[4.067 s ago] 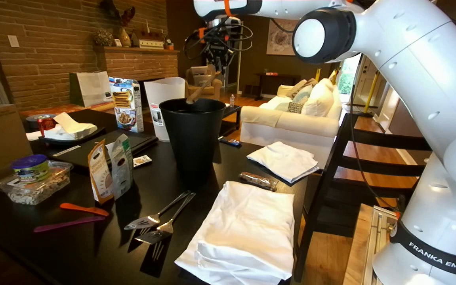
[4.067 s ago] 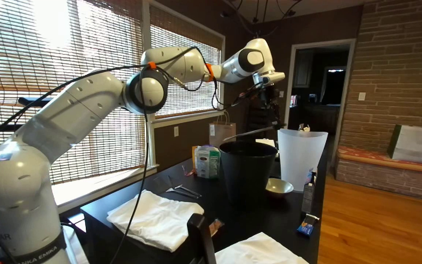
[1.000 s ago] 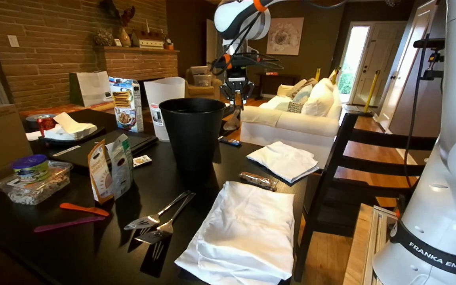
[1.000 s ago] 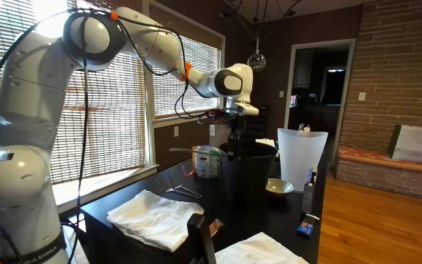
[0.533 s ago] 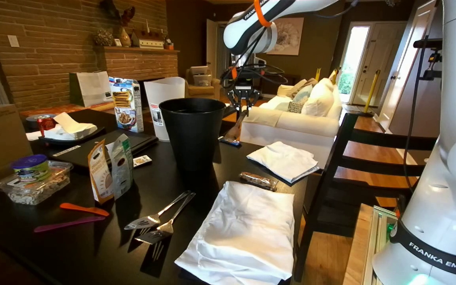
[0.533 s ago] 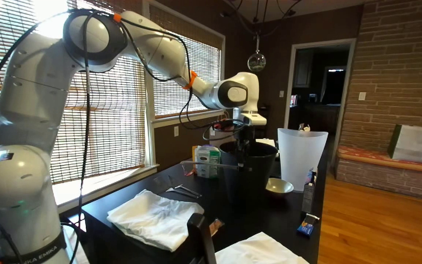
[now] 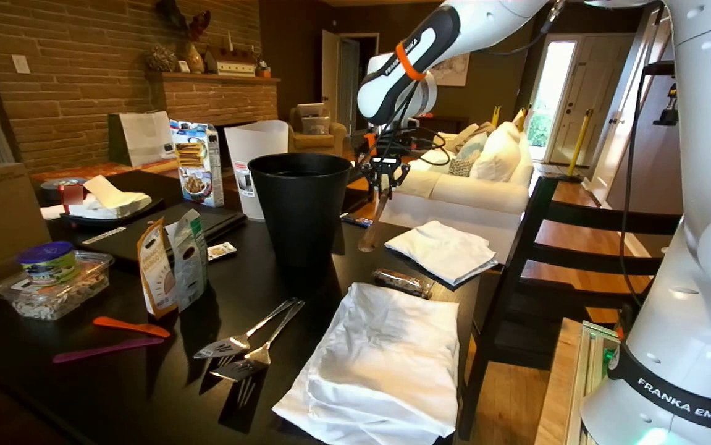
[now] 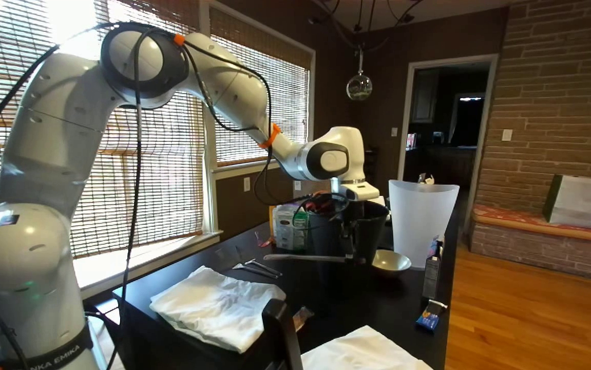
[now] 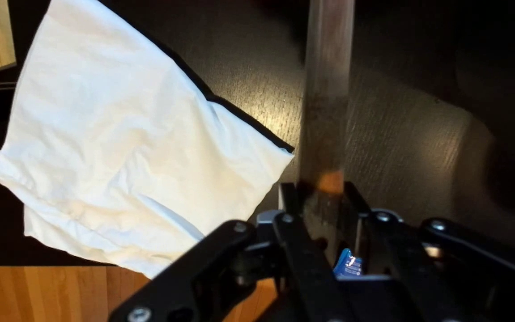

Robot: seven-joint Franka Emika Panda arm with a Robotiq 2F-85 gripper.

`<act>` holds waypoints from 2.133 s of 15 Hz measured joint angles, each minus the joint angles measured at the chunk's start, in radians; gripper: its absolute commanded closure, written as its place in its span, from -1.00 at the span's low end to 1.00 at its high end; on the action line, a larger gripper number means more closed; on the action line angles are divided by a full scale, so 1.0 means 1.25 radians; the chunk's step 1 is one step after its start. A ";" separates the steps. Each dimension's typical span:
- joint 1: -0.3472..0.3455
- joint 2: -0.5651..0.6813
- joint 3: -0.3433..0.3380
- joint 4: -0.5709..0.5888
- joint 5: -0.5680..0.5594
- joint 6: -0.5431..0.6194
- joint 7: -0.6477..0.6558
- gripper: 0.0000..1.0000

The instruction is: Pick up the wooden spoon from the black bucket and place it on the table

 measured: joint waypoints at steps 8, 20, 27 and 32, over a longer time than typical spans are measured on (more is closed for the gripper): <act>0.023 0.103 -0.047 -0.006 -0.039 0.096 0.103 0.87; 0.040 0.221 -0.069 0.069 -0.041 0.104 0.287 0.85; 0.041 0.264 -0.073 0.106 -0.041 0.104 0.325 0.85; 0.041 0.284 -0.076 0.115 -0.041 0.104 0.330 0.85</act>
